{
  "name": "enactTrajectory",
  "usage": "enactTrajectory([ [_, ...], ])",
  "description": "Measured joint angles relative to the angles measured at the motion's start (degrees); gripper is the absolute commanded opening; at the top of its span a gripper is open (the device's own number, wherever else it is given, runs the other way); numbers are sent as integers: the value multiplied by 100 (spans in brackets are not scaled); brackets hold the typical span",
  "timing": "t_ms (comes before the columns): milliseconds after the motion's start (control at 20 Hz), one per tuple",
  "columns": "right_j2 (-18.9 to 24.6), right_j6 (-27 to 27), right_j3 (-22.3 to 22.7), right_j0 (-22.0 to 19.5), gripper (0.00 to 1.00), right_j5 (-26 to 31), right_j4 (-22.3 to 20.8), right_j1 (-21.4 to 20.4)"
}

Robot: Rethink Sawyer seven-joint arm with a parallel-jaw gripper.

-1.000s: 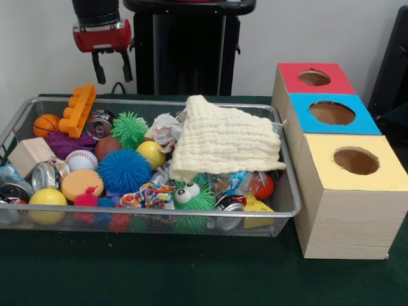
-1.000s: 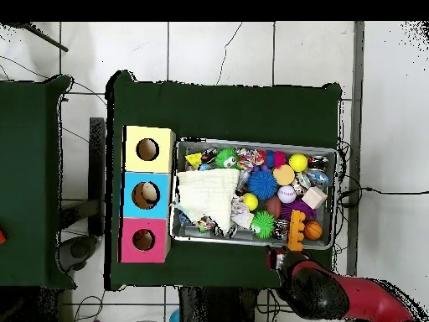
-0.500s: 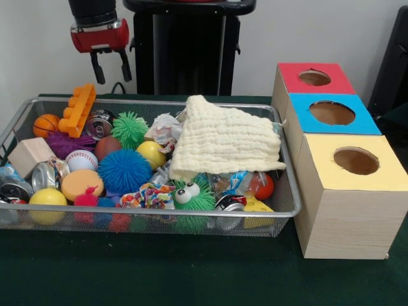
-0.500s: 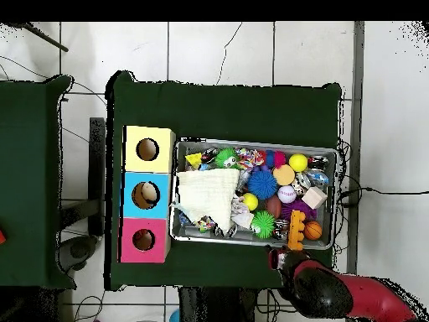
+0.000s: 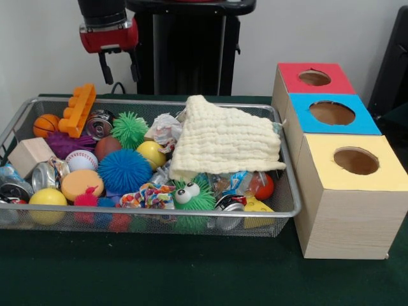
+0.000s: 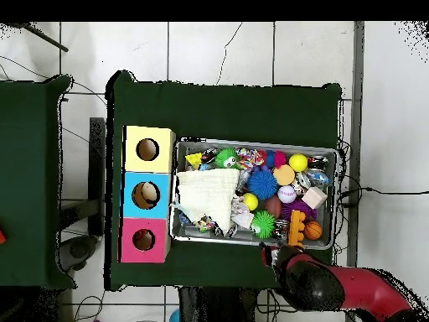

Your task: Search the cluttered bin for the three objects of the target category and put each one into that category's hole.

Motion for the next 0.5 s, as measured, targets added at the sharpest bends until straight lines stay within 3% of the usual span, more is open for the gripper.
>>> enactTrajectory([
  [500,226,0,-545,154,100,829,402,-203],
])
